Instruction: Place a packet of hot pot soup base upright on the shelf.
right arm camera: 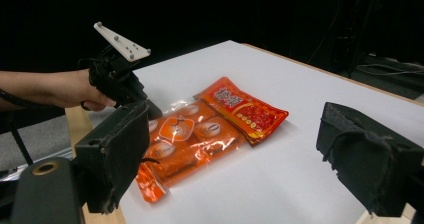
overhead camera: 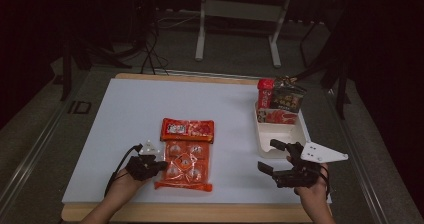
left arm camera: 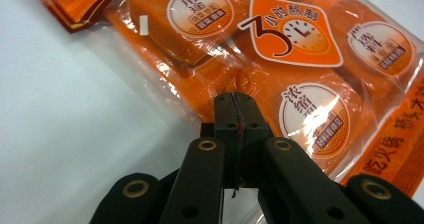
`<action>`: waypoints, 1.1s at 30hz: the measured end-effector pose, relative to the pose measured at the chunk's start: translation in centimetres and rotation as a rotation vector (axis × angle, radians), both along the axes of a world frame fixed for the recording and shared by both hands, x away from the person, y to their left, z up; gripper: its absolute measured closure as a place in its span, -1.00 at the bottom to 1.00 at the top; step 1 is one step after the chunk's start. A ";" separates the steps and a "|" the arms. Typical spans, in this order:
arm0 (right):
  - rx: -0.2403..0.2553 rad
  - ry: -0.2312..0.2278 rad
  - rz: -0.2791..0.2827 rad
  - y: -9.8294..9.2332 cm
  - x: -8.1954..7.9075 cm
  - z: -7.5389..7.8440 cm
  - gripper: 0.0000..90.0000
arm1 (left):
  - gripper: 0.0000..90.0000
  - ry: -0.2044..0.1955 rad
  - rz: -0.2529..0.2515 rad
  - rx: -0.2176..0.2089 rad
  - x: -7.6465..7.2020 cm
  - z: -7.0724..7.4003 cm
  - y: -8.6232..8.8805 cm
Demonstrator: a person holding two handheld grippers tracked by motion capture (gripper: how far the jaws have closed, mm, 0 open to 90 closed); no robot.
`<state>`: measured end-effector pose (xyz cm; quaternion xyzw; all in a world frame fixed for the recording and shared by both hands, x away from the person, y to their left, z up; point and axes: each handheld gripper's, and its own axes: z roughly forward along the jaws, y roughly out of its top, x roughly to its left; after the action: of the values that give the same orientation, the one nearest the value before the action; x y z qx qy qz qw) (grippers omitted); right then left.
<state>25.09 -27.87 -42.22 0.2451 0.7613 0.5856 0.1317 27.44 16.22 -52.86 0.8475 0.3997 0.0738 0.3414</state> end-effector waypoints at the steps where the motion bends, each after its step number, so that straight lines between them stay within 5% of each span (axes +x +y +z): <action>1: 0.001 -0.001 -0.001 0.0 0.0 0.0 -0.70 | 1.00 -0.002 -0.007 0.004 0.0 0.0 -0.3; 8: 0.003 0.002 -0.001 -0.1 0.0 0.0 -0.70 | 1.00 -0.001 0.001 -0.001 0.5 0.2 -0.2; 15: 0.006 0.003 -0.003 -0.2 0.0 0.0 -0.70 | 1.00 -0.042 0.078 -0.003 2.3 1.0 0.3; 22: 0.006 0.000 -0.006 -0.3 0.0 0.0 -0.70 | 1.00 -0.042 0.112 0.025 3.8 0.5 0.4; 33: 0.003 0.003 -0.004 -0.2 0.1 -0.1 -0.70 | 1.00 -0.034 0.060 0.029 4.5 0.1 -1.7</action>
<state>25.17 -28.10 -42.27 0.2478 0.7602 0.5860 0.1316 31.93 14.55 -52.77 0.8386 0.4179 0.1041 0.3335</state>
